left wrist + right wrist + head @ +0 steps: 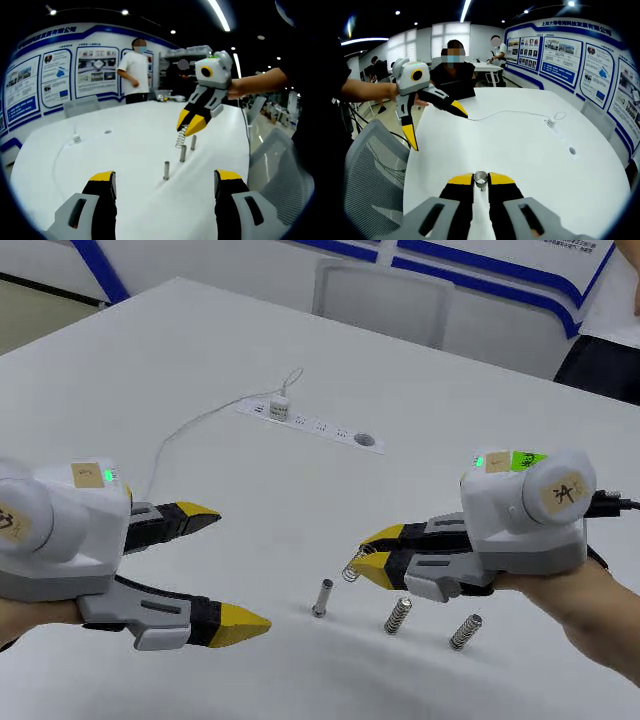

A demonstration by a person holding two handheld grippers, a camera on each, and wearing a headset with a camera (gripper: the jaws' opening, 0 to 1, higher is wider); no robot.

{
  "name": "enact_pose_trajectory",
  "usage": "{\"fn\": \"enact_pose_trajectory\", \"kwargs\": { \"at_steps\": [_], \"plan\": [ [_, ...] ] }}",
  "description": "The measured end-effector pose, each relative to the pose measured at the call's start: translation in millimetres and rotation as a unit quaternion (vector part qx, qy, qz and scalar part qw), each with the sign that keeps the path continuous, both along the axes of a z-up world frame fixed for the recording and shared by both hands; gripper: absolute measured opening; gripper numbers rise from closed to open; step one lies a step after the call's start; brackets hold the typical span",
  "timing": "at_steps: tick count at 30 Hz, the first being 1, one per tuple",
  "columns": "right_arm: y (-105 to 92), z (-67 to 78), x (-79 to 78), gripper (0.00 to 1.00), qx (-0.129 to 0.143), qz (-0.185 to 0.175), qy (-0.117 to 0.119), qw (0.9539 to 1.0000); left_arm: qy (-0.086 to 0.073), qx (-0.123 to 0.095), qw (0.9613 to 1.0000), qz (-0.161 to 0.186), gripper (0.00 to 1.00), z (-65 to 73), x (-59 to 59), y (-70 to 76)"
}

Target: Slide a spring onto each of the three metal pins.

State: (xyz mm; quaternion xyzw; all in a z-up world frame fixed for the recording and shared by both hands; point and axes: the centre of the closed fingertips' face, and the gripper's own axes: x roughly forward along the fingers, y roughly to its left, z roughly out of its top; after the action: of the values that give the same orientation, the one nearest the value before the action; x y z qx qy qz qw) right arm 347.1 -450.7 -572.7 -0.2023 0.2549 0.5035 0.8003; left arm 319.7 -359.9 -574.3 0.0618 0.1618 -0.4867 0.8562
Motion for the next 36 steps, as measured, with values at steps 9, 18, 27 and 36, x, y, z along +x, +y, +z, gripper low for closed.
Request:
{"fn": "enact_pose_trajectory", "kwargs": {
  "at_steps": [9,18,27,36],
  "plan": [
    [-3.7,-4.6,13.0,0.11,0.001,-0.024,0.006,0.9997,-0.003,-0.002,0.9999,0.012,0.98,-0.2,3.2,0.5],
    [6.6,-15.3,20.9,0.11,0.004,-0.035,0.019,0.9992,0.007,0.002,0.9998,0.019,1.00,-7.5,2.3,6.0],
    [13.6,-32.9,22.4,0.11,-0.008,-0.036,0.037,0.9987,0.016,-0.021,0.9990,0.035,1.00,-3.3,3.4,11.2],
    [17.3,-44.1,22.1,0.11,-0.022,-0.032,0.044,0.9983,0.020,-0.016,0.9988,0.041,1.00,-6.7,4.0,15.1]
  ]
}}
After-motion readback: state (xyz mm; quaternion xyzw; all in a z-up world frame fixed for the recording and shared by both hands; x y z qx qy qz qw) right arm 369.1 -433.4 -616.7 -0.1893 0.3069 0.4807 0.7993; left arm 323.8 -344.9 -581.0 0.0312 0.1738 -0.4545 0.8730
